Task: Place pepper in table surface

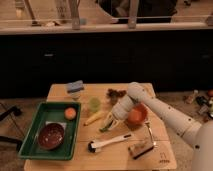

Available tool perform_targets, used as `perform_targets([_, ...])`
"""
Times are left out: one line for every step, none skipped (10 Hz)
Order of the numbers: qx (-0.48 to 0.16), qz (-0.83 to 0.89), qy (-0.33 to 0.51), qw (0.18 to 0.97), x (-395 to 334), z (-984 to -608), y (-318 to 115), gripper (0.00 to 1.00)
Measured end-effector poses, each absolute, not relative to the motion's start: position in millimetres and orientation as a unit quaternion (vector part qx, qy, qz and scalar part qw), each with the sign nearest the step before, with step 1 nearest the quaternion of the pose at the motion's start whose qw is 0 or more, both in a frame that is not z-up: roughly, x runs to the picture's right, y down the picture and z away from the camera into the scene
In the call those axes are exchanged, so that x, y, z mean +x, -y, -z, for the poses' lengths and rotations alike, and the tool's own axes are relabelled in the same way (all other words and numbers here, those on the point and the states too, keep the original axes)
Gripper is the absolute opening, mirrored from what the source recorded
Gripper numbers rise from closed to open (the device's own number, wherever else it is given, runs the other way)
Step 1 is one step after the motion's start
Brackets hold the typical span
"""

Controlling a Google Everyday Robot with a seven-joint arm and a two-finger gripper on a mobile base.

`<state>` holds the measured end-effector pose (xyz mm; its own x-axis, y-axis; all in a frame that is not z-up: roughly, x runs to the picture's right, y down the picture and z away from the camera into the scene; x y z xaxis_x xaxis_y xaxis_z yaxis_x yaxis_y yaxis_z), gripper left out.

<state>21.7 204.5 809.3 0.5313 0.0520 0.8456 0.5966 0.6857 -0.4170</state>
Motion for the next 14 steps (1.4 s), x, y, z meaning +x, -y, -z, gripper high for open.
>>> perform_targets([-0.362,0.167,0.454,0.797,21,-811,-205,0.27])
perform_targets([-0.368,0.16,0.456,0.794,22,-813,-207,0.39])
perform_targets([-0.371,0.156,0.458,0.793,22,-815,-209,0.47])
perform_targets([-0.375,0.151,0.461,0.79,23,-816,-211,0.6])
perform_targets([-0.377,0.15,0.463,0.788,22,-817,-213,0.68])
perform_targets([-0.378,0.151,0.466,0.786,19,-817,-212,0.77])
perform_targets([-0.378,0.153,0.469,0.783,17,-816,-211,0.8])
perform_targets([-0.379,0.155,0.471,0.782,16,-815,-211,0.8])
perform_targets([-0.379,0.157,0.473,0.78,15,-813,-210,0.8])
perform_targets([-0.379,0.159,0.475,0.779,14,-812,-209,0.8])
perform_targets([-0.378,0.16,0.475,0.779,14,-812,-208,0.8])
perform_targets([-0.377,0.161,0.474,0.779,15,-812,-207,0.8])
perform_targets([-0.375,0.16,0.469,0.783,20,-816,-205,0.8])
perform_targets([-0.374,0.157,0.465,0.787,26,-820,-202,0.8])
